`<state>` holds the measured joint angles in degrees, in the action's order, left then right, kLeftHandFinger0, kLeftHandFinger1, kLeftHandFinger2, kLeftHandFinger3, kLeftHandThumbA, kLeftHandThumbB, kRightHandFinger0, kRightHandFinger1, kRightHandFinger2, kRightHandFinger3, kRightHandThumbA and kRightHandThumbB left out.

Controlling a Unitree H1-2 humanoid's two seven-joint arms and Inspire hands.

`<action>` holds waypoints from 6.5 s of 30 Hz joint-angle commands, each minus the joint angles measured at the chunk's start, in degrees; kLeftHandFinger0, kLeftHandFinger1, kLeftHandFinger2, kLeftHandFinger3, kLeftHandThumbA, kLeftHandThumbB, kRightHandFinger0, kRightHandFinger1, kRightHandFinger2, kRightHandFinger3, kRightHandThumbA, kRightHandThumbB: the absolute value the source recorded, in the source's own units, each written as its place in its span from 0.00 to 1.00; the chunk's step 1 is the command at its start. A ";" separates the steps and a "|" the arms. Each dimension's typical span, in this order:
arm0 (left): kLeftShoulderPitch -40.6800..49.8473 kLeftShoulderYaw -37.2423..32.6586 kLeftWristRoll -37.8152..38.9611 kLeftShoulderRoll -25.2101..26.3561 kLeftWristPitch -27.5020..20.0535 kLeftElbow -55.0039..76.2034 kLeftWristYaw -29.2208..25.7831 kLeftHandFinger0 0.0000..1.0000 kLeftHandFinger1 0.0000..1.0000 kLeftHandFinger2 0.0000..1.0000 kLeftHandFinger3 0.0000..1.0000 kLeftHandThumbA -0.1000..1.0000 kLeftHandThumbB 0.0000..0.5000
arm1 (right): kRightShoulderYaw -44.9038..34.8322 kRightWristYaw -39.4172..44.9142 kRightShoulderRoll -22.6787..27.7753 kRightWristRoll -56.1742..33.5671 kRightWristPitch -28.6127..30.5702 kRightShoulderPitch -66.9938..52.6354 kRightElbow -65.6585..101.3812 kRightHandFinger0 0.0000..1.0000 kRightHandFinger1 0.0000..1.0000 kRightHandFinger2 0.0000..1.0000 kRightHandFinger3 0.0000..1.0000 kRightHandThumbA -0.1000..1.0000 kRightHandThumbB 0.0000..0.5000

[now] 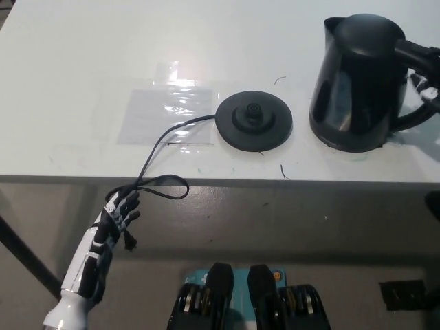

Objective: A kettle and its base are kept separately on the desk infront of the robot and the robot uses its right hand to lift the kettle by its handle and places it on its base to align it correctly.

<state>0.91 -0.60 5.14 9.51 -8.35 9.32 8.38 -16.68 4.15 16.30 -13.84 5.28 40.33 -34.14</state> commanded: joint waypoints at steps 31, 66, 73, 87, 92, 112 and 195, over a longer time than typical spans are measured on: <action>-2.07 -0.06 -0.25 1.13 -1.28 -0.11 1.10 1.00 1.00 1.00 1.00 1.00 0.25 | -4.70 -6.53 -4.52 -3.70 -0.56 4.37 21.78 0.00 0.12 0.49 0.03 0.00 0.26; -1.47 0.19 -0.33 1.32 -0.62 0.48 1.77 1.00 1.00 1.00 1.00 1.00 0.21 | 4.72 -11.92 -18.55 4.46 8.10 14.09 3.63 0.00 0.11 0.44 0.27 0.00 0.20; -1.42 0.15 -0.43 1.25 -0.79 0.48 1.78 1.00 1.00 1.00 1.00 1.00 0.23 | 4.56 -14.09 -18.68 5.95 9.02 15.49 -0.76 0.00 0.13 0.45 0.30 0.00 0.20; -1.45 0.42 0.14 1.36 -0.88 0.26 1.94 1.00 1.00 1.00 1.00 1.00 0.22 | 4.58 -14.54 -17.94 5.61 10.77 16.62 -4.44 0.00 0.13 0.45 0.20 0.00 0.23; -1.58 0.41 -0.12 1.31 -0.62 0.51 1.85 1.00 1.00 1.00 1.00 1.00 0.22 | 4.21 -14.21 -17.40 5.02 11.57 16.58 -5.22 0.00 0.15 0.48 0.18 0.00 0.22; -1.74 0.45 -0.45 1.43 -0.35 0.86 1.77 1.00 1.00 1.00 1.00 1.00 0.18 | 3.83 -12.67 -19.44 2.60 10.64 11.87 0.23 0.00 0.16 0.46 0.14 0.00 0.23; -2.91 0.84 0.39 1.26 -0.14 0.60 1.81 1.00 1.00 1.00 1.00 0.99 0.26 | 9.69 13.90 -11.41 -4.35 5.71 13.30 -8.91 1.00 1.00 1.00 1.00 0.69 1.00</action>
<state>-0.76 0.04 5.03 9.98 -8.07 8.34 9.68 -7.63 8.69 3.92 -13.61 12.62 50.46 -45.79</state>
